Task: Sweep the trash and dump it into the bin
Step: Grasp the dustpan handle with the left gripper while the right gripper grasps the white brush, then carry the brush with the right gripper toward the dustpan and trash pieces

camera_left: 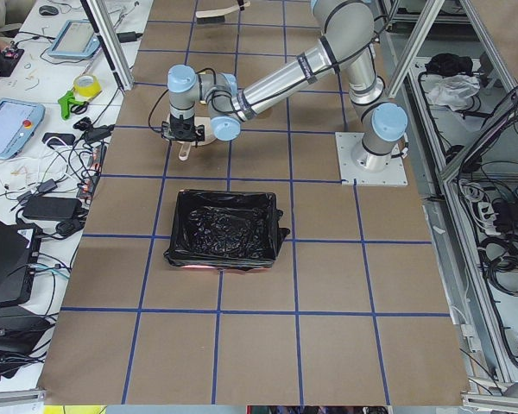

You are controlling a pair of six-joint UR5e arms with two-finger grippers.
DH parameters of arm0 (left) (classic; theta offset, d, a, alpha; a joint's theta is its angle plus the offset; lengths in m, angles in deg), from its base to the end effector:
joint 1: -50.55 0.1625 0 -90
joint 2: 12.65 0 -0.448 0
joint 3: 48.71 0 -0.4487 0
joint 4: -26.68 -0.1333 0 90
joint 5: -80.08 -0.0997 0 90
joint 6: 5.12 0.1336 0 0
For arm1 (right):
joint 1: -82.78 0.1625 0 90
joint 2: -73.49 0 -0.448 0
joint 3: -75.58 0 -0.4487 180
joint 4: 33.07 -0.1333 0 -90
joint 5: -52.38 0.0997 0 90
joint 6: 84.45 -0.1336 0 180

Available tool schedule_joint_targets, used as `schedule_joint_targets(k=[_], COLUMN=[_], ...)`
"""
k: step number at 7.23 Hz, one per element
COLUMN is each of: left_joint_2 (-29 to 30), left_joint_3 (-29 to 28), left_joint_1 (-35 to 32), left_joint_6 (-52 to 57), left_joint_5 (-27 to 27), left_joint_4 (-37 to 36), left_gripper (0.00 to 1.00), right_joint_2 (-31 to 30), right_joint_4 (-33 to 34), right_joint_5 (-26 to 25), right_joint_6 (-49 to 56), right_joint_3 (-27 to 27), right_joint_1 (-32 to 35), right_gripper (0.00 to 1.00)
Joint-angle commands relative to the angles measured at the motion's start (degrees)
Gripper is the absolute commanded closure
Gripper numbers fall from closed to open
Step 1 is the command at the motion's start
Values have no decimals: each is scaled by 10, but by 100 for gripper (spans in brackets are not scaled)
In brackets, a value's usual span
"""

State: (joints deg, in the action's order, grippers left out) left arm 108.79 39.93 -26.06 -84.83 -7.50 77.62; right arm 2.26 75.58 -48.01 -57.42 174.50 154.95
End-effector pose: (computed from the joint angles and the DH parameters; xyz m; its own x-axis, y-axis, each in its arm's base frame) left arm 0.0365 -0.7533 0.2036 0.0512 -0.9856 0.1610 -0.9987 -0.0497 0.0132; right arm -0.0857 -0.6230 0.2327 -0.9792 -0.1830 0.0872 -0.1601 0.9621 0.2209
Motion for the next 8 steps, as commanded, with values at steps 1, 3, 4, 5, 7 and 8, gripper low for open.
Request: schedule_joint_targets(k=[1,3,4,5,7,8], left_joint_2=[7,3,2,0,-1,-2], left_joint_3=[-1,5,6,6,7,6], left_joint_1=[-6,-9,-9,-9,-9,-9], left_joint_6=[-10,-9,-9,-9,-6,-4], left_joint_5=[0,-6,-7,-6,-6,-6], left_joint_4=[0,7,20,28,29,28], left_gripper=[5,7,11,38,80,100], right_joint_2=[-13,-13,-13,-7,10,33], right_joint_4=[-26,-33,-35,-34,-31,-33], right_joint_5=[16,27,36,38,87,99], right_joint_6=[-177,-308,-367,-420,-467,-479], right_joint_3=[-1,-1,-1,-1,-5,-26], right_joint_1=[87,168,207,252,292,307], right_gripper=[96,97,100,100,100,100])
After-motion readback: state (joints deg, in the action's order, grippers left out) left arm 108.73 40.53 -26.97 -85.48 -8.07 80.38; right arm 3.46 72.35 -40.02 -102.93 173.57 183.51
